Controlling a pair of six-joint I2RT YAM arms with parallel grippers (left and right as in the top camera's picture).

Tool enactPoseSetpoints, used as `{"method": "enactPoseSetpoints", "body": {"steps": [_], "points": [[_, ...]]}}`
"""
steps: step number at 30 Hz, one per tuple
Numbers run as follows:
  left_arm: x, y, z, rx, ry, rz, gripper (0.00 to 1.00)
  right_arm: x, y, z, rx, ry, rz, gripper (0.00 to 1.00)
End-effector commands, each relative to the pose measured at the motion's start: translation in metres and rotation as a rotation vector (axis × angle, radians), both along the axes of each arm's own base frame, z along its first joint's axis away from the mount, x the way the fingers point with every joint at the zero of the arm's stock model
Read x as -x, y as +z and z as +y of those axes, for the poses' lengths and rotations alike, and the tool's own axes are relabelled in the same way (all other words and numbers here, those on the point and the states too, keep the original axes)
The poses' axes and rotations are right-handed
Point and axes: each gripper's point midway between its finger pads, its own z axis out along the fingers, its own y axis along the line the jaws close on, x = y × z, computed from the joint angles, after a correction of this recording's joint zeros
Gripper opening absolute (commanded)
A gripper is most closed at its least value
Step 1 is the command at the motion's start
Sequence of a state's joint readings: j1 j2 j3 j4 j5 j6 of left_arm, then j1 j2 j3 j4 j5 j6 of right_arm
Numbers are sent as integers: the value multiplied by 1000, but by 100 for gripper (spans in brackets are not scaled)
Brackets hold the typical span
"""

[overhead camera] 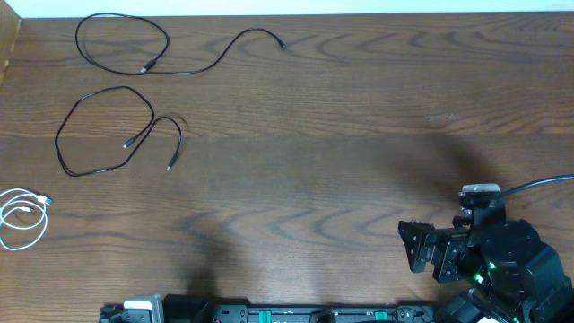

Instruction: Untangle cables

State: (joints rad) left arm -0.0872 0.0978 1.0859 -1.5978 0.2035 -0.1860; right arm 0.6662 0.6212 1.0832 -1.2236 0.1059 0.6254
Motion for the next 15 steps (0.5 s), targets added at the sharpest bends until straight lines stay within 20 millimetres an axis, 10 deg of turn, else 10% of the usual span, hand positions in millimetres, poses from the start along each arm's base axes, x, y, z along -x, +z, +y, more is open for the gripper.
{"method": "enactPoseSetpoints", "body": {"steps": [1, 15], "points": [[1, -1, 1, -3, 3, 1, 98, 0, -3, -1, 6, -14, 9, 99], [1, -1, 1, -3, 3, 2, 98, -15, -7, -8, 18, 59, -106, 99]]}}
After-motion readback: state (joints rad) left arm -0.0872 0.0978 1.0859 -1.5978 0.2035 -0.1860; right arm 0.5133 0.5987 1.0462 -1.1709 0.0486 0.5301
